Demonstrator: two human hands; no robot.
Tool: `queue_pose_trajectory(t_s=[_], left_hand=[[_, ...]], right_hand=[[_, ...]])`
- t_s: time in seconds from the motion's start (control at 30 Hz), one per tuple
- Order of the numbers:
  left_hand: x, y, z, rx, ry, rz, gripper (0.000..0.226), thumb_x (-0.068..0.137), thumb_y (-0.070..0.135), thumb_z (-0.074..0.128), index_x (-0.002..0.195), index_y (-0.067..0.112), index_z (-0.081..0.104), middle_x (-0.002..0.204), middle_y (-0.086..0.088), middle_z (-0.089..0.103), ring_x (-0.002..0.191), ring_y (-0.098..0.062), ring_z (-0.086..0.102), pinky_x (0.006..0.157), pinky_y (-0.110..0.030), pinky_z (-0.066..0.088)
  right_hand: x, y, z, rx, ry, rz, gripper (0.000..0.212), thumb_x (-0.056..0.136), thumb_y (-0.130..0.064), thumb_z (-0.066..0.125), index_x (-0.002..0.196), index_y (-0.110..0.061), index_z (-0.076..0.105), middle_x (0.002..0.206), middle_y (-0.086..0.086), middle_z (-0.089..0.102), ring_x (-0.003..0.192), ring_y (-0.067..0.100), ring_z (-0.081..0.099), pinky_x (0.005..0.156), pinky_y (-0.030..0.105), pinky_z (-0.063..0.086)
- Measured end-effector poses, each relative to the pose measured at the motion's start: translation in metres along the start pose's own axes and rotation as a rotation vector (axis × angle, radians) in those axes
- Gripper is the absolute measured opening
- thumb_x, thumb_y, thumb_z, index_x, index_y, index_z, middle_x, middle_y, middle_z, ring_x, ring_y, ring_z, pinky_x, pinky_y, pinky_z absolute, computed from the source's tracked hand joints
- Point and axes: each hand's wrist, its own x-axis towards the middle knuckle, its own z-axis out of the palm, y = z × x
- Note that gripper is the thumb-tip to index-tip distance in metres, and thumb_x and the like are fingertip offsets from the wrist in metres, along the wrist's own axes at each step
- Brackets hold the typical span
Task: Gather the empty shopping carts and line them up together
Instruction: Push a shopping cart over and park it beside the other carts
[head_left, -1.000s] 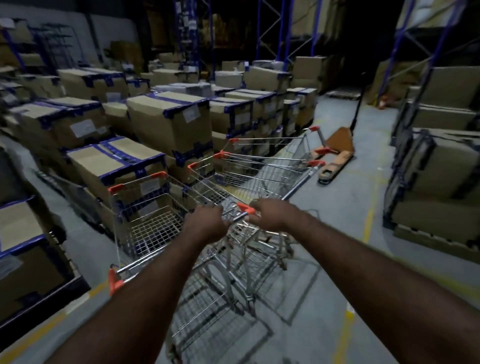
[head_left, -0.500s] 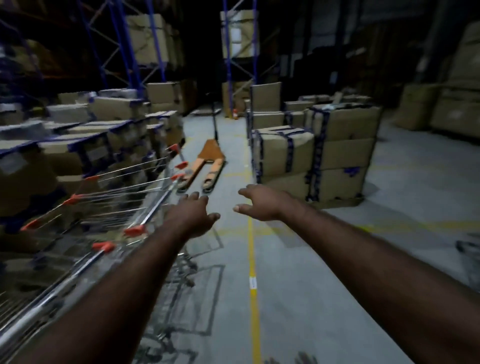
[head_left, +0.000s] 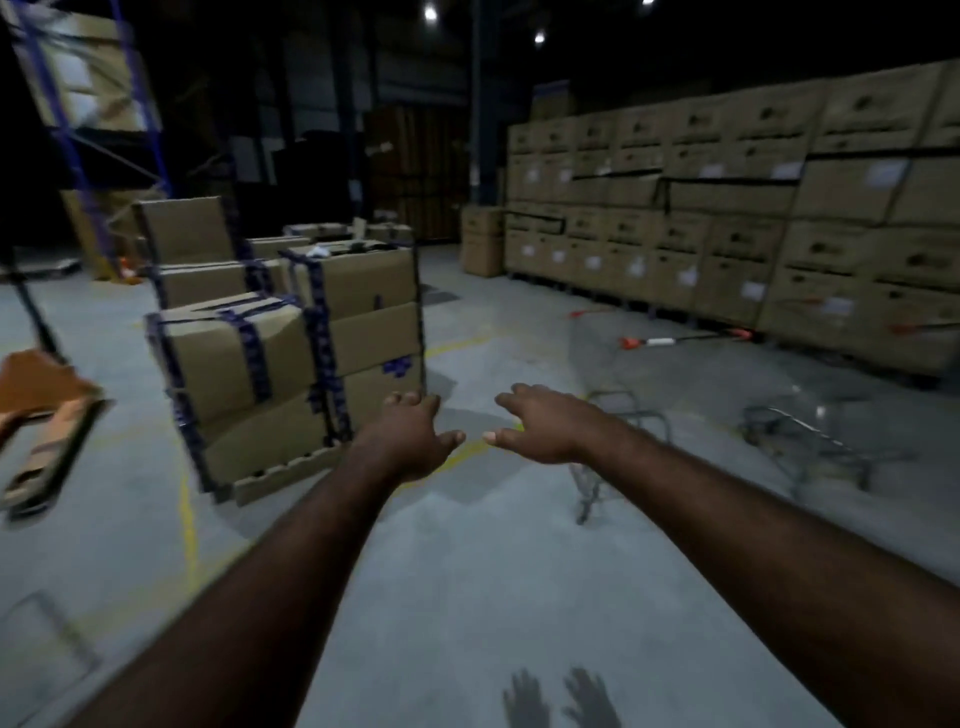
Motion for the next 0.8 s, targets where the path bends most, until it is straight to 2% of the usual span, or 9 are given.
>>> queue_pose_trajectory(t_s=[0.2,0.33,0.5,0.63,0.8], left_hand=[[0.080,0.094,0.022,0.022,-0.038,0.212,0.078,0.098,0.065,0.044,0.158,0.017,0.028,0.163,-0.010,0.027,0.148,-0.032,0.025,0.115,-0.050,0.034],[0.146,0.126,0.038,0.033,-0.044,0.320,0.078,0.096,0.067,0.045,0.155,0.017,0.032,0.159,-0.009,0.034,0.144,-0.032,0.032,0.111,-0.054,0.038],[0.228,0.163,0.058,0.008,-0.061,0.456,0.078,0.096,0.067,0.045,0.156,0.019,0.032,0.161,-0.008,0.033,0.145,-0.031,0.031,0.112,-0.054,0.037],[0.299,0.183,0.068,0.000,-0.098,0.549,0.078,0.094,0.068,0.046,0.154,0.020,0.034,0.158,-0.009,0.037,0.142,-0.033,0.034,0.109,-0.055,0.039],[0.374,0.224,0.081,-0.030,-0.112,0.667,0.075,0.097,0.064,0.047,0.155,0.018,0.035,0.157,-0.011,0.039,0.142,-0.033,0.037,0.110,-0.045,0.039]], right_hand=[[-0.005,0.123,0.000,0.034,0.001,0.221,0.079,0.094,-0.067,0.048,0.156,-0.020,0.033,0.162,0.011,0.030,0.145,0.028,0.034,0.113,0.045,0.036],[0.004,0.173,0.007,0.056,0.028,0.316,0.078,0.094,-0.066,0.050,0.155,-0.020,0.035,0.161,0.010,0.032,0.145,0.027,0.035,0.111,0.038,0.035],[0.036,0.227,0.007,0.033,0.047,0.454,0.080,0.093,-0.068,0.048,0.156,-0.020,0.034,0.161,0.011,0.032,0.145,0.028,0.034,0.113,0.041,0.035],[0.069,0.261,-0.001,0.029,0.028,0.550,0.079,0.096,-0.064,0.048,0.158,-0.018,0.030,0.164,0.013,0.025,0.149,0.028,0.028,0.117,0.040,0.029],[0.099,0.312,-0.002,0.051,0.078,0.637,0.081,0.095,-0.065,0.049,0.157,-0.017,0.031,0.163,0.013,0.028,0.148,0.028,0.030,0.118,0.040,0.029]])
